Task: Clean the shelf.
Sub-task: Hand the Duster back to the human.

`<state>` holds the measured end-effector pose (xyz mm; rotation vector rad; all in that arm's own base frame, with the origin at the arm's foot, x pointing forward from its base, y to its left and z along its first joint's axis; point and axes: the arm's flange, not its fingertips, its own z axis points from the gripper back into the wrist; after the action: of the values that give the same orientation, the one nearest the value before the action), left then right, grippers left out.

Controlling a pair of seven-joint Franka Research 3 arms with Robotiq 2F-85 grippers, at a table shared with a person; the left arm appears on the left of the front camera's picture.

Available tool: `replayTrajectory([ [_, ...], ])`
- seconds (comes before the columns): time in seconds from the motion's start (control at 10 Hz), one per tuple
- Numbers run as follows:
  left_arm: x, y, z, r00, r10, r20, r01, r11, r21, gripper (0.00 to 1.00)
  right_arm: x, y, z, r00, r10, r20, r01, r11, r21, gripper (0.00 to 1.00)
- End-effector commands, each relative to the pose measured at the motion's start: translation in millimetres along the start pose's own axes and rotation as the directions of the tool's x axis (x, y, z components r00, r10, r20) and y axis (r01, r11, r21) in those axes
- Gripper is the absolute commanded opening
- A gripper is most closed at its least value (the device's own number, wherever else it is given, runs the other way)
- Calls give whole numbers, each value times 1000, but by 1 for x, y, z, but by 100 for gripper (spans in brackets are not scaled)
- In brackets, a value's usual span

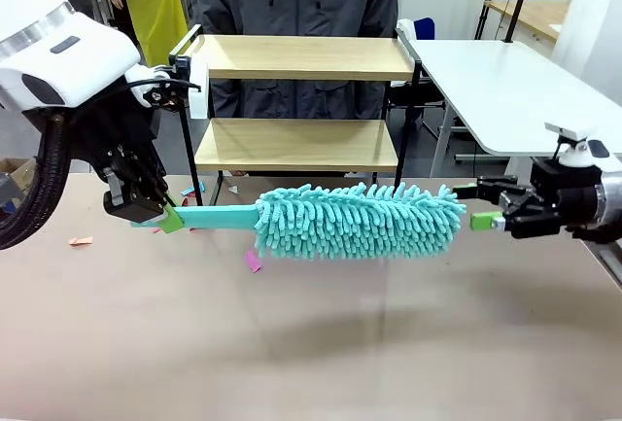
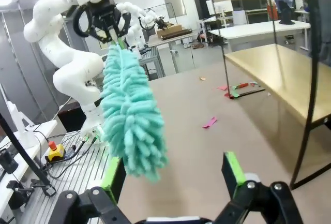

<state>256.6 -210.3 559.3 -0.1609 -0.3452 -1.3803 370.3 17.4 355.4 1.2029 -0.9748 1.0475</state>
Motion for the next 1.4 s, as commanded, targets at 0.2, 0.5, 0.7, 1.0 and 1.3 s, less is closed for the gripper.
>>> replayTrajectory([
  [0.2,2,1,2,1000,3,13,-4,1000,8,13,-14,24,-21,996,53,77,-54,999,7,100],
  [0.5,2,1,2,1000,3,13,-4,1000,8,13,-14,28,-42,993,46,106,-51,998,40,100],
  [0.7,2,1,2,1000,3,13,-4,1000,8,13,-16,30,-63,995,31,97,-39,996,80,100],
  [1.0,2,1,2,1000,3,13,-4,1000,8,13,-16,31,-92,996,25,88,-38,988,148,100],
  [1.3,2,1,2,1000,3,13,-4,1000,8,13,-12,30,-100,997,4,83,-20,980,198,100],
])
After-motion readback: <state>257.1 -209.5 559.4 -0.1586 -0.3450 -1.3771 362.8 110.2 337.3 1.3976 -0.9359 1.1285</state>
